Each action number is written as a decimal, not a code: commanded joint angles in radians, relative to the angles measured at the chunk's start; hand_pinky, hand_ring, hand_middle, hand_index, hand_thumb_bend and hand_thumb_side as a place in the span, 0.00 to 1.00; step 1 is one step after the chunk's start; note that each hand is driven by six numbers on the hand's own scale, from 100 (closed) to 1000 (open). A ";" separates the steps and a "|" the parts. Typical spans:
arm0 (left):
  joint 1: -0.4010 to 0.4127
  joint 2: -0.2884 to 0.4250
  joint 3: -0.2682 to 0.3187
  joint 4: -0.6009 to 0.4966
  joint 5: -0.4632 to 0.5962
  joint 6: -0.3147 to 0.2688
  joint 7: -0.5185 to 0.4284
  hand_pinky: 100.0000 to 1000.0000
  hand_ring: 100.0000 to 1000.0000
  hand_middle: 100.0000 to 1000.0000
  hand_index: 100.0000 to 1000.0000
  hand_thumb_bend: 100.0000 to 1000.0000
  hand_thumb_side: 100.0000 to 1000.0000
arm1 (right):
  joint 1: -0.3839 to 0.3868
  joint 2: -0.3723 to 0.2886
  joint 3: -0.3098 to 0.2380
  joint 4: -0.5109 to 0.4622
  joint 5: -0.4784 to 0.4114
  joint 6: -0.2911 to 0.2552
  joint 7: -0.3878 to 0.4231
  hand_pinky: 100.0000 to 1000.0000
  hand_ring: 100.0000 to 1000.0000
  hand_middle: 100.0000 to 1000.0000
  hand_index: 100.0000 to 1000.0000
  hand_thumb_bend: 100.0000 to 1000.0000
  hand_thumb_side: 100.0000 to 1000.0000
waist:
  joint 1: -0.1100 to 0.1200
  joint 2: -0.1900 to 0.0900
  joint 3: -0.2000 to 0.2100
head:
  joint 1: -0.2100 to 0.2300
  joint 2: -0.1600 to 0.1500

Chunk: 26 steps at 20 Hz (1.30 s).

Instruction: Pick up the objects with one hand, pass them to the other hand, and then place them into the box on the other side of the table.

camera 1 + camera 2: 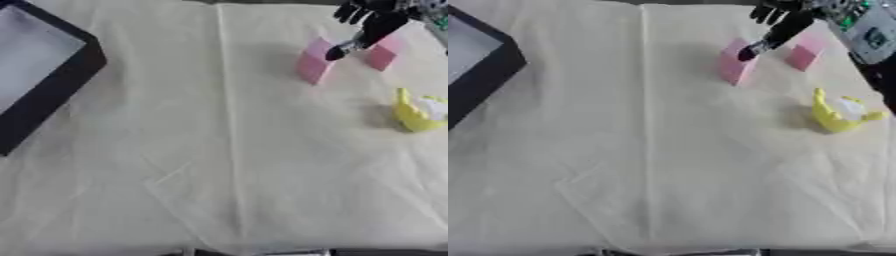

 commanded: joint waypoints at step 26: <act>-0.007 0.044 0.005 -0.020 0.002 -0.005 -0.004 0.70 0.77 0.78 0.89 0.35 0.76 | 0.007 0.021 0.039 0.030 0.056 0.102 -0.054 0.87 0.88 0.80 0.87 0.77 0.47 | 0.001 -0.016 0.009 | -0.002 -0.012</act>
